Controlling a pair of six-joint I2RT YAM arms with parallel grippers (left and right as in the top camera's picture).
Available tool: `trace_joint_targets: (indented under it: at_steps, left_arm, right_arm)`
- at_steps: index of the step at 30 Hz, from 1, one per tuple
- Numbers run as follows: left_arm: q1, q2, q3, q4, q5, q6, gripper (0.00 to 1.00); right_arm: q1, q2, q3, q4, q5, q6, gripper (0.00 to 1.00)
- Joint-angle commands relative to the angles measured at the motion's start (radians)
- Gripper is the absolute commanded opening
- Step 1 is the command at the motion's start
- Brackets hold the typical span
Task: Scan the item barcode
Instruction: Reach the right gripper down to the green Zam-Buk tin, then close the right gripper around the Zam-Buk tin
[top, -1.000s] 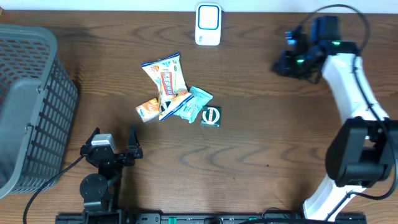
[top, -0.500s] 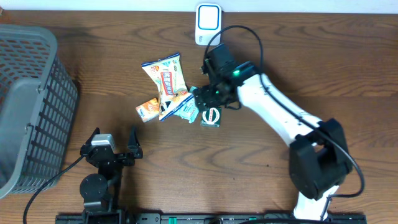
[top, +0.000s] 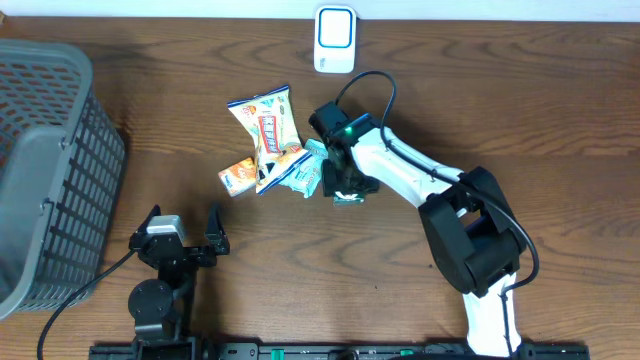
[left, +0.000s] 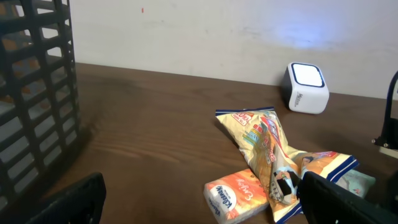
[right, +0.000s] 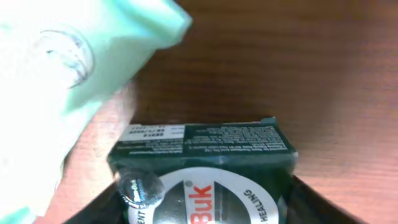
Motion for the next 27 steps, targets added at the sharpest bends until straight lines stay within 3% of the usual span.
trace_joint_targets:
  at_steps: [1,3,5,8,11,13,16,18,19,23,25,27]
  left_arm:
    - [-0.002,-0.005,-0.027,-0.016,0.003,0.013,0.98]
    - [-0.002,-0.005,-0.027,-0.016,0.003,0.013,0.98]
    - [-0.002,-0.005,-0.027,-0.016,0.003,0.013,0.98]
    - [-0.002,-0.005,-0.027,-0.016,0.003,0.013,0.98]
    - [-0.002,-0.005,-0.027,-0.016,0.003,0.013,0.98]
    - [-0.002,-0.005,-0.027,-0.016,0.003,0.013,0.98]
    - [-0.002,-0.005,-0.027,-0.016,0.003,0.013,0.98]
    - [-0.002,-0.005,-0.027,-0.016,0.003,0.013,0.98]
    - [-0.002,-0.005,-0.027,-0.016,0.003,0.013,0.98]
    - [-0.002,-0.005,-0.027,-0.016,0.003,0.013,0.98]
    - [-0.002,-0.005,-0.027,-0.016,0.003,0.013,0.98]
    - [-0.002,-0.005,-0.027,-0.016,0.003,0.013,0.98]
  right_arm:
    - [-0.018,0.028,-0.013,-0.015,-0.027,-0.235,0.34]
    - [-0.033,0.026,-0.013,-0.017,-0.027,-0.352,0.25]
    - [-0.068,0.025,-0.007,-0.029,-0.027,-0.581,0.31]
    - [-0.102,0.025,0.005,-0.051,-0.026,-0.781,0.33]
    - [-0.124,0.025,0.031,-0.074,-0.016,-0.820,0.37]
    - [-0.134,0.025,0.056,-0.086,-0.020,-0.813,0.50]
    - [-0.138,0.025,0.102,-0.119,-0.020,-0.731,0.73]
    - [-0.138,0.025,0.150,-0.166,-0.019,-0.650,0.95]
    - [-0.138,0.025,0.189,-0.198,-0.023,-0.555,0.99]
    - [-0.138,0.025,0.278,-0.237,-0.121,-0.240,0.99]
    - [-0.138,0.025,0.285,-0.229,-0.143,-0.167,0.99]
    - [-0.139,0.026,0.281,-0.242,-0.143,0.021,0.99]
